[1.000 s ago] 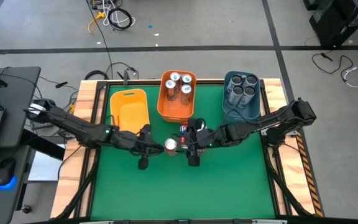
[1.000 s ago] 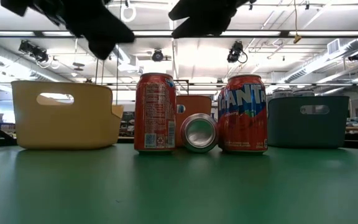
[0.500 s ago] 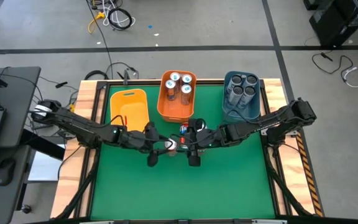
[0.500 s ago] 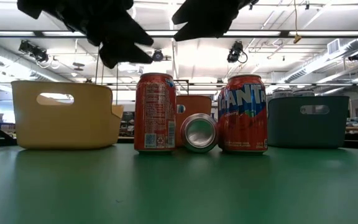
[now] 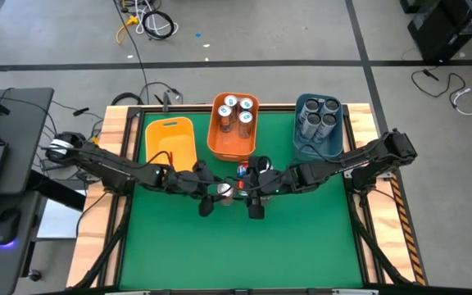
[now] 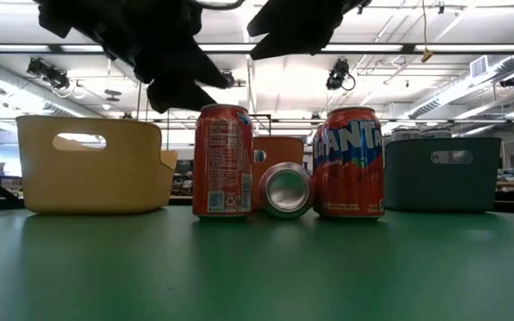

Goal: Sort soda cans
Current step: Put the orange soda can into the yellow bin

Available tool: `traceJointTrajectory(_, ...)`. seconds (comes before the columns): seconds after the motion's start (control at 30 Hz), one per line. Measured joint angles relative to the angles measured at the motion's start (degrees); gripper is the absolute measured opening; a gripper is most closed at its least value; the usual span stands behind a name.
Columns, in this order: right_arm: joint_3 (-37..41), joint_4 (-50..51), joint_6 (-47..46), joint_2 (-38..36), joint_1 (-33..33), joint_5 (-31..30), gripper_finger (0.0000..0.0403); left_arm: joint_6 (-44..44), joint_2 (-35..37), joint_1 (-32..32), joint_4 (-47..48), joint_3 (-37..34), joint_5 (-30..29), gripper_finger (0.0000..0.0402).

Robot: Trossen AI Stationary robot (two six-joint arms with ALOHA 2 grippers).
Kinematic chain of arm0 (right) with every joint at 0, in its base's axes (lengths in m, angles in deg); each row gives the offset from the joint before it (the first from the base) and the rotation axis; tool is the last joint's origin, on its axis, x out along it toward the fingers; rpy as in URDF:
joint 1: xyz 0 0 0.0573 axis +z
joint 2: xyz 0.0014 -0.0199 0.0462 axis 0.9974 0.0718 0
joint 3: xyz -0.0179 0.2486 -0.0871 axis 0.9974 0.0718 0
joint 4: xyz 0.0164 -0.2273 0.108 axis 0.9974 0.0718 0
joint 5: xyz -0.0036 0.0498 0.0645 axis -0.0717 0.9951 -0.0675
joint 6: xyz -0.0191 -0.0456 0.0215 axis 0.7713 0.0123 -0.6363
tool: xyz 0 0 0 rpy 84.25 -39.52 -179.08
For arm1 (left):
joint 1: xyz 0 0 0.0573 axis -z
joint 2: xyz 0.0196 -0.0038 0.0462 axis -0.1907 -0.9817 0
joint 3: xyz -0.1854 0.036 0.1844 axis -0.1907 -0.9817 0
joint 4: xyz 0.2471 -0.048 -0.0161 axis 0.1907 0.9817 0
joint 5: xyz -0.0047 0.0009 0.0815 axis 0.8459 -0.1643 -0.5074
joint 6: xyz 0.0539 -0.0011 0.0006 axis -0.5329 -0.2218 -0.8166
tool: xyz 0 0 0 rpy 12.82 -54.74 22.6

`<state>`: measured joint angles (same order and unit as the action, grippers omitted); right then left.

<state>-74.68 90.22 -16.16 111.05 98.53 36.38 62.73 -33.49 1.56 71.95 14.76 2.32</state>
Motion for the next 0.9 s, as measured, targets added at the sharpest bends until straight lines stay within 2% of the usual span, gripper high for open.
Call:
traceJointTrajectory(0.17, 0.0, 0.2, 0.0, 0.0, 0.0, 0.1, 0.0271, 1.3, -1.4, 0.1, -1.7, 0.1, 1.6, 0.0306)
traceJointTrajectory(0.53, 0.0, 0.7, 0.0, 0.0, 0.0, 0.1, 0.027, 0.4, -2.9, -0.2, -2.0, 0.4, 0.2, 0.0306)
traceJointTrajectory(0.7, 0.0, 0.7, 0.0, 0.0, 0.0, 0.2, 0.0267, -3.1, -3.1, -0.1, 6.9, 5.1, 0.0, 0.0306)
traceJointTrajectory(0.8, 0.0, 0.8, 0.0, 0.0, 0.0, 0.2, 0.0269, -3.2, -3.1, -0.1, 12.3, 7.6, -2.4, 0.0306)
traceJointTrajectory(0.9, 0.0, 0.8, 0.0, 0.0, 0.0, 0.2, 0.0271, -3.2, -3.1, -0.2, 14.5, 8.3, -3.0, 0.0306)
